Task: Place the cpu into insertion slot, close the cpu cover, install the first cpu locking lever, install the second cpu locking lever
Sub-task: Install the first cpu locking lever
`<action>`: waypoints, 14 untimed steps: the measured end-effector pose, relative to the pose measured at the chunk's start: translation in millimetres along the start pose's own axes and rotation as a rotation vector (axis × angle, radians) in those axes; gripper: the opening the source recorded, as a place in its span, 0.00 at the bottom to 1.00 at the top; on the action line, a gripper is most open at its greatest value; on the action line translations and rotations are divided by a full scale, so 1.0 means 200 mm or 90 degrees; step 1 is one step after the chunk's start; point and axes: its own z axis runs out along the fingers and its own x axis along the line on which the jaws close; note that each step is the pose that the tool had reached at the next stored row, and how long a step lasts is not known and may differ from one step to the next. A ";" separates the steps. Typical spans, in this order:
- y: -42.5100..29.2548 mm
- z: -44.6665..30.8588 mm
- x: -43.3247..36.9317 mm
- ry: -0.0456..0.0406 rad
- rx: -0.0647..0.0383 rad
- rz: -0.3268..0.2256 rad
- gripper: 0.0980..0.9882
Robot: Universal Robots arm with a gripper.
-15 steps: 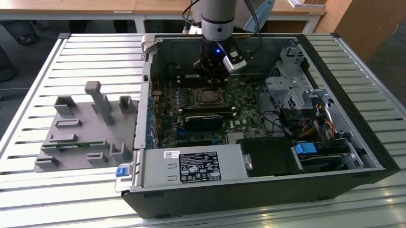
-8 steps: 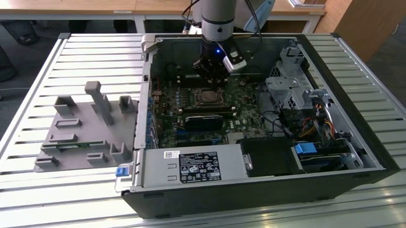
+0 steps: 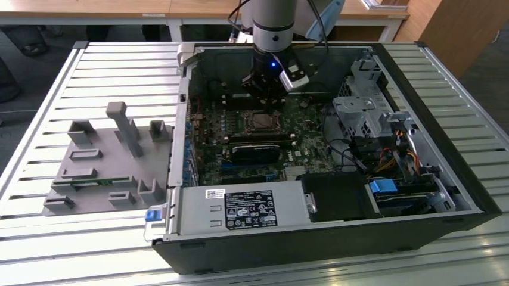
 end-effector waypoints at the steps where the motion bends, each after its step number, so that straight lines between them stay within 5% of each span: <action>1: 0.000 0.000 0.000 0.0000 0.000 0.000 0.01; 7: 0.001 -0.006 -0.001 -0.0005 -0.002 0.000 0.01; 14: 0.000 -0.063 -0.003 0.0000 -0.001 0.000 0.01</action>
